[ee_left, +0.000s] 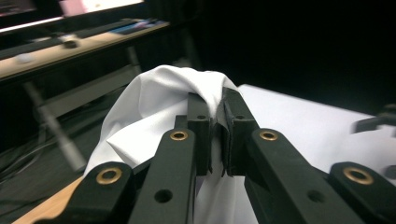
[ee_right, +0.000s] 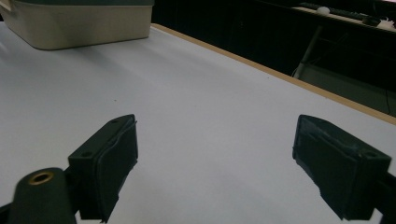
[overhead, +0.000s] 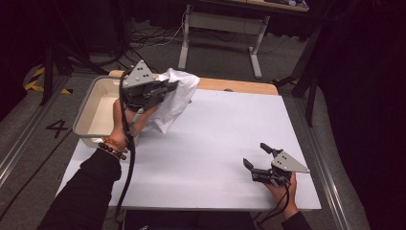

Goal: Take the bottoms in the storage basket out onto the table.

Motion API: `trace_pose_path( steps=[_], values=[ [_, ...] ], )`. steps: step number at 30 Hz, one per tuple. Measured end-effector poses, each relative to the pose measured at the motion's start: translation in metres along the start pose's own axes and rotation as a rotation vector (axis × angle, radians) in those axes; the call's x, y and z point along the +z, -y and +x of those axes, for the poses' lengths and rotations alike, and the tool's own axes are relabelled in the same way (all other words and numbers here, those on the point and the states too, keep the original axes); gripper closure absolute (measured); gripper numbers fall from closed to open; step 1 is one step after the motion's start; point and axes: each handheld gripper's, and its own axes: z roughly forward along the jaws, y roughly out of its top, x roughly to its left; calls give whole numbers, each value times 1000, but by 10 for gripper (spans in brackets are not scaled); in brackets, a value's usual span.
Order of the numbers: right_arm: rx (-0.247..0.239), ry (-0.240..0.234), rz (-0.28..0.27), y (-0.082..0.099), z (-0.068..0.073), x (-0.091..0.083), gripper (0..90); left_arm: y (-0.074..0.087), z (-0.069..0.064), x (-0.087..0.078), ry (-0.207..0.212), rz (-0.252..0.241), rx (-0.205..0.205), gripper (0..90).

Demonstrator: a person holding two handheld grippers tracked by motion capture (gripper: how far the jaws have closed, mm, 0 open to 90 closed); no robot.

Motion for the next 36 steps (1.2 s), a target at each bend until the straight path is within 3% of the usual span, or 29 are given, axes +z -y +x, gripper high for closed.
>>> trace_pose_path(
  steps=[1, 2, 3, 6, 7, 13, 15, 18, 20, 22, 23, 25, 28, 29, 30, 31, 33, 34, 35, 36],
  values=[
    [1, 5, -3, 0, -1, -1, 145, -5, -11, 11, 33, 5, 16, 846],
    [1, 5, -3, 0, -1, -1, 145, -5, -11, 11, 33, 5, 16, 847],
    [1, 10, -4, 0, -2, -3, 145, -9, -21, 22, 56, 9, 32, 846],
    [7, 15, -8, 0, -4, -4, 145, -11, -31, 34, 87, 21, 49, 847],
    [8, 19, -9, -1, -5, -5, 145, -12, -39, 45, 107, 30, 57, 847],
    [16, 29, -16, -1, -8, -8, 145, -9, -52, 77, 157, 74, 64, 845],
    [16, 30, -13, 0, -9, -8, 146, 0, -53, 97, 182, 107, 38, 842],
    [24, 27, -5, 1, -9, -7, 149, 8, -51, 109, 161, 141, 31, 827],
    [26, 18, 3, 1, -8, -6, 155, 18, -45, 122, 158, 174, -8, 814],
    [-1, 7, 15, 1, -7, -4, 168, 33, -39, 130, 104, 182, -51, 700],
    [1, -4, 12, 2, -7, -3, 174, 33, -39, 130, 104, 182, -51, 628],
    [2, -8, 13, 2, -7, -3, 175, 42, -33, 130, 100, 176, -96, 590],
    [8, -18, 30, 3, -6, 0, 182, 52, -29, 124, 104, 173, -93, 475],
    [8, -24, 48, 4, -5, 2, 183, 58, -31, 117, 105, 175, -59, 456],
    [8, -24, 48, 4, -5, 2, 183, 58, -31, 117, 105, 175, -59, 439],
    [12, -42, 53, 4, -5, 4, 181, 63, -34, 112, 107, 180, -33, 439],
    [29, -95, 57, 4, -2, 6, 168, 72, -38, 103, 123, 185, -18, 378],
    [46, -147, 76, 3, 2, 10, 166, 88, -45, 91, 131, 191, -6, 360],
    [47, -162, 97, 3, 5, 12, 167, 88, -45, 91, 131, 191, -6, 350],
    [49, -174, 115, 2, 9, 15, 176, 107, -52, 80, 142, 196, 11, 346]
  ],
)
